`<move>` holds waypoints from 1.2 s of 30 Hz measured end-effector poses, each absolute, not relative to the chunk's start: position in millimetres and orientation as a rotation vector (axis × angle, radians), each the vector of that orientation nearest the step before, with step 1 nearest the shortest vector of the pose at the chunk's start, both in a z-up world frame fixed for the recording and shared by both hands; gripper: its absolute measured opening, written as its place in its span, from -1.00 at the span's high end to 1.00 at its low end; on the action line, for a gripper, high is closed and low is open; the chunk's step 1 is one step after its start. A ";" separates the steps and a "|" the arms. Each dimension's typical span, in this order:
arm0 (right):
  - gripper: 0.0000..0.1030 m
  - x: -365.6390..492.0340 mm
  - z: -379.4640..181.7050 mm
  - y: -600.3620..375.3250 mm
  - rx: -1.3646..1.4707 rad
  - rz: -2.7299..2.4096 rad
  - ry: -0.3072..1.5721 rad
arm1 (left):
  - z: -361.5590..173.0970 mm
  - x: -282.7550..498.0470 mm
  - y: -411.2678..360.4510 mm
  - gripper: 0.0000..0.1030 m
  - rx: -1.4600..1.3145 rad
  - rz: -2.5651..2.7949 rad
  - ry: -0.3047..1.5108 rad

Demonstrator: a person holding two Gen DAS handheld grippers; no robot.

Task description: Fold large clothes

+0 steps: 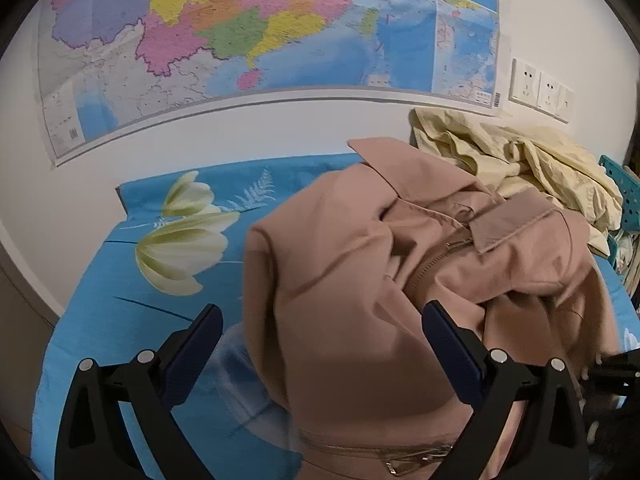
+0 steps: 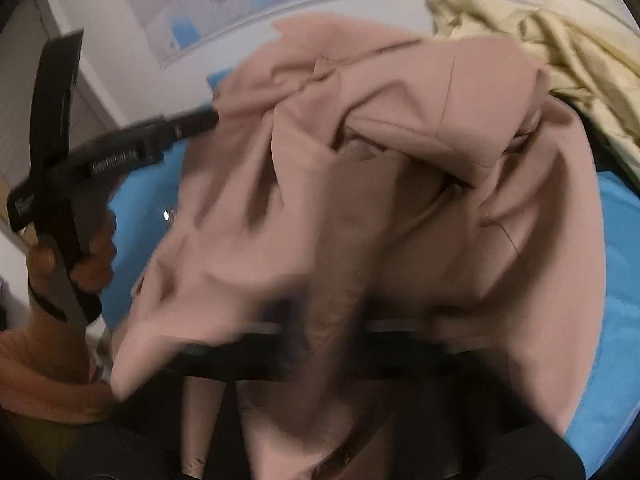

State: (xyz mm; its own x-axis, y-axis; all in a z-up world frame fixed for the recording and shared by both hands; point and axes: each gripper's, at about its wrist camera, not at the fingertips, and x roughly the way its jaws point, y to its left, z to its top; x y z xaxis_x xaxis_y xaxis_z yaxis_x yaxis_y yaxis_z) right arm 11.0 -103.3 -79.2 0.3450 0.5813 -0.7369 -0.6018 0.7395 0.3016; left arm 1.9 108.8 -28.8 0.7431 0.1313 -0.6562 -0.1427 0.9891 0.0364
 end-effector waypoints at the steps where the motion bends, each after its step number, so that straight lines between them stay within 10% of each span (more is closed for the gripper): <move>1: 0.96 11.2 -69.4 -111.9 -0.016 0.777 0.918 | -28.8 2.6 110.6 -0.87 -0.015 0.151 0.718; 9: 0.97 20.7 73.7 -275.0 -0.049 0.398 0.582 | -26.3 22.5 134.0 -0.87 -0.020 0.147 0.731; 16: 0.91 90.2 9.7 -345.9 -0.085 0.119 0.783 | -35.8 48.0 143.5 -0.87 0.012 0.140 0.753; 23: -0.54 100.2 -24.5 -341.4 -0.076 0.071 0.811 | -37.7 66.6 149.2 -0.87 0.075 0.083 0.758; 32: -0.79 144.2 25.9 -201.5 -0.245 0.428 0.598 | -39.8 128.2 134.8 -0.87 0.102 -0.127 0.816; 35: -0.56 182.7 10.5 -159.7 -0.290 0.459 0.675 | -59.4 146.3 129.4 -0.42 0.093 -0.180 0.887; 36: -0.37 198.2 2.4 -148.6 -0.299 0.487 0.720 | -64.8 148.4 131.2 0.13 0.071 -0.194 0.908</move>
